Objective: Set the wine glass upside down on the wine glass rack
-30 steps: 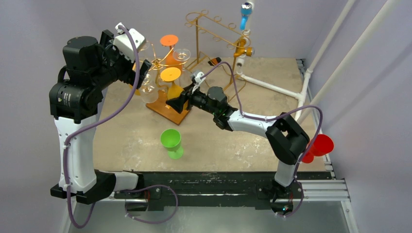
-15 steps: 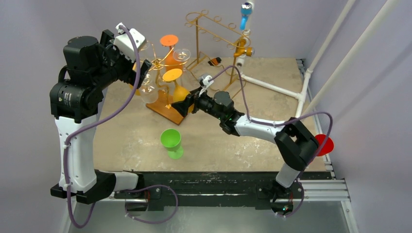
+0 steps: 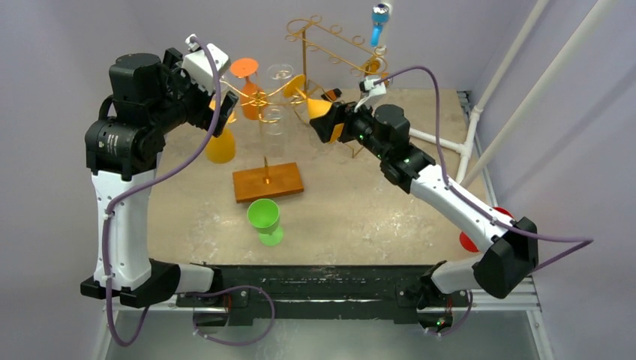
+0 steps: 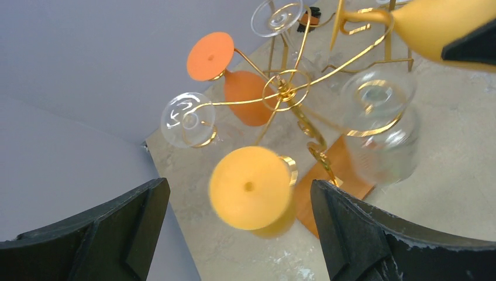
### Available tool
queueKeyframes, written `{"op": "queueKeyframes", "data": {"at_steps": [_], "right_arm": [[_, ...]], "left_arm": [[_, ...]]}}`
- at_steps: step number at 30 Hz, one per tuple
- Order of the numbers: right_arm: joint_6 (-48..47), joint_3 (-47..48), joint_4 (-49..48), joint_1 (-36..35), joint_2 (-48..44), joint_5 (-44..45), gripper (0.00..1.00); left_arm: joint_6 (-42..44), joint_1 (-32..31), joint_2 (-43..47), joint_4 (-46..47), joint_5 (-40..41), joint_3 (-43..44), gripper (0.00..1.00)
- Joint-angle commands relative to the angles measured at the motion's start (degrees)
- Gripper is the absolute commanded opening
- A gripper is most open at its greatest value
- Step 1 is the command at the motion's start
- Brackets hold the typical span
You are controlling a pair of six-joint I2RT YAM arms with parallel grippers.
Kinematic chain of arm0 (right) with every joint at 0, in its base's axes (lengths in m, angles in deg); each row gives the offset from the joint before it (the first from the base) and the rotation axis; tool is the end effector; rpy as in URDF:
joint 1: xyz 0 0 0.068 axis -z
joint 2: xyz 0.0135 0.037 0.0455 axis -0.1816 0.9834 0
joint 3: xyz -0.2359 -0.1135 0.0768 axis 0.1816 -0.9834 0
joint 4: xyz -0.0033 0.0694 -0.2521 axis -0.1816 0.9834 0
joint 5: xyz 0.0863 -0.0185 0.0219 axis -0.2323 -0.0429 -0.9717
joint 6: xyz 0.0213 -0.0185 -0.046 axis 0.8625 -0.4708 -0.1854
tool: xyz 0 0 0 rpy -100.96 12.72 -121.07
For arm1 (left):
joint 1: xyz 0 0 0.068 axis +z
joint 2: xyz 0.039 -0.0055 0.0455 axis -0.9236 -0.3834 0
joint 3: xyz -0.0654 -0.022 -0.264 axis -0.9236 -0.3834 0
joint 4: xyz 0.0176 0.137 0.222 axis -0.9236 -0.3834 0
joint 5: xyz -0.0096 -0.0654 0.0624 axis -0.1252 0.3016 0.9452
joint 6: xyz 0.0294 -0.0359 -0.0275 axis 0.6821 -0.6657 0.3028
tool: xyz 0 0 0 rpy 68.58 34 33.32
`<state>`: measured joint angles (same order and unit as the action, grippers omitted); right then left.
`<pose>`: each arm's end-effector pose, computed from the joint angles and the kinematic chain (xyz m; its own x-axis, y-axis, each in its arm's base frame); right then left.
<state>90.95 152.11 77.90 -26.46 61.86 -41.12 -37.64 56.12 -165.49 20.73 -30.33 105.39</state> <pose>0.2628 0.1999 0.3804 -0.2613 0.2810 -0.9234 -0.5840 0.7157 0.3831 0.1889 -0.0432 0.5468 -0.1791 0.4433 -0.8783 0.4371 0.8356 0.3326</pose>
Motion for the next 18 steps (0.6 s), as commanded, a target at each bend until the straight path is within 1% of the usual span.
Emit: {"op": "queueKeyframes", "data": {"at_steps": [1, 3, 4, 6, 10, 12, 14, 16, 18], "right_arm": [[-0.9, 7.4, 17.1, 4.6, -1.3, 15.6, 0.93], [-2.2, 7.2, 15.8, 4.8, -2.1, 14.6, 0.93], [-2.4, 6.3, 14.5, 4.8, -2.5, 12.7, 0.93], [-2.3, 4.3, 12.7, 4.8, -2.9, 10.8, 0.91], [-1.7, -0.5, 10.4, 4.7, -3.7, 9.0, 0.88], [-1.2, -1.6, 8.4, 4.7, -4.2, 7.6, 0.87], [-1.0, -1.7, 8.1, 4.7, -4.3, 7.0, 0.86], [-1.5, -1.4, 8.1, 4.6, -4.3, 6.6, 0.86], [-2.0, -0.9, 8.2, 4.7, -4.4, 6.1, 0.86]], "left_arm": [[-2.6, 0.0, 0.0, -0.2, -0.4, -0.4, 1.0], [-2.6, 0.0, 0.6, 0.4, -0.5, -1.2, 1.0], [-2.4, 0.0, 1.0, 0.9, -0.5, -1.8, 1.0], [-1.9, 0.0, 1.9, 1.8, -0.3, -3.4, 1.0], [-1.1, 0.0, 4.1, 4.1, -0.4, -9.3, 1.0], [-2.0, 0.0, 5.5, 5.7, -1.8, -13.4, 1.0], [-2.8, 0.0, 6.1, 6.3, -5.0, -17.0, 1.0], [-4.2, 0.0, 5.8, 7.3, -6.1, -18.1, 1.0], [-4.6, 0.0, 4.9, 7.7, -7.1, -17.4, 1.0]]}}
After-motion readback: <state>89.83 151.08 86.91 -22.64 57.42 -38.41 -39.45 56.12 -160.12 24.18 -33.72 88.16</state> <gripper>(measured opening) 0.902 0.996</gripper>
